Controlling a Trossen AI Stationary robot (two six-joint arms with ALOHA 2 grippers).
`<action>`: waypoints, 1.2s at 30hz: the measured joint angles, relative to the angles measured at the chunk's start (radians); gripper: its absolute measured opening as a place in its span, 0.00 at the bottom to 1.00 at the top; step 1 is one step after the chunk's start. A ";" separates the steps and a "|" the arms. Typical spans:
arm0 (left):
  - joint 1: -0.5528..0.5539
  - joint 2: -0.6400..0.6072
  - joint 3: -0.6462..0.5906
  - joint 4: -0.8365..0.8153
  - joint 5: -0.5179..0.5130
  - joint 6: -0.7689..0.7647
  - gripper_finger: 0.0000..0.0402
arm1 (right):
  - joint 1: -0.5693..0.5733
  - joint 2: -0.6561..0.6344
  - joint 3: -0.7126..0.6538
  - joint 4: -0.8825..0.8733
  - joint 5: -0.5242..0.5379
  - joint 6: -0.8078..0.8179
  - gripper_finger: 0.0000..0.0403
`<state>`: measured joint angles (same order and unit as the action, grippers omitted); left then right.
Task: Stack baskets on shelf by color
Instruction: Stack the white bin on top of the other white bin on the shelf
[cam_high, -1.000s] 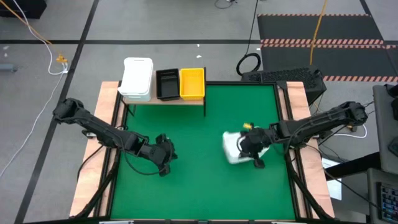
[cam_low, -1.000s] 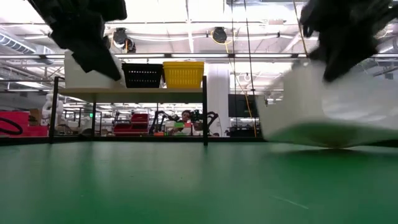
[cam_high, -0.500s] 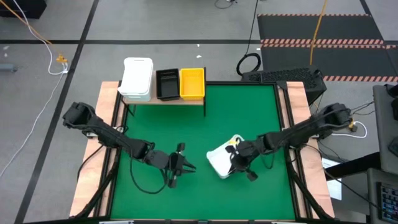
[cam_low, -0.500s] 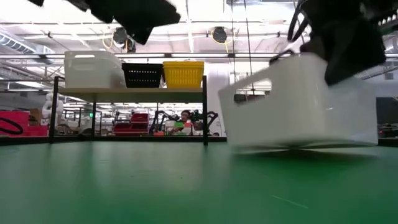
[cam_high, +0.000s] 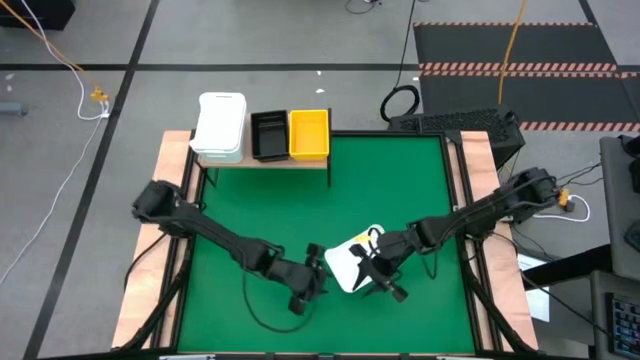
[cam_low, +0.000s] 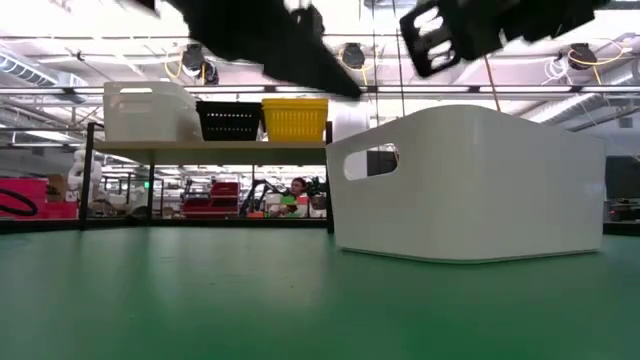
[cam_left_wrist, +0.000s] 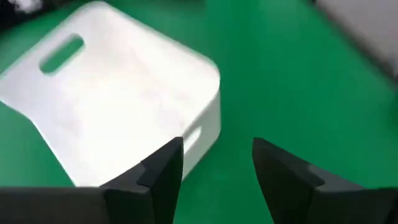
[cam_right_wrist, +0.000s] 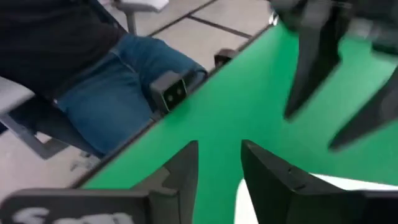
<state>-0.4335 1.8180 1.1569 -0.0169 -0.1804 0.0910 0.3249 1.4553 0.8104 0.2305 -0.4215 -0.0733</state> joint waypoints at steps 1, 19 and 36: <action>0.000 0.024 0.028 -0.036 -0.011 0.016 0.49 | 0.002 -0.019 0.000 -0.014 0.000 0.010 0.31; 0.090 0.131 0.141 -0.214 -0.020 0.071 0.29 | 0.073 -0.164 0.000 -0.152 0.093 0.002 0.33; 0.031 0.013 0.145 -0.419 0.082 -0.087 0.01 | 0.076 -0.165 -0.001 -0.195 0.137 0.001 0.33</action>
<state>-0.4025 1.8313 1.3014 -0.4360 -0.0979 0.0043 0.4011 1.2907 0.8094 0.0355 -0.2847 -0.0727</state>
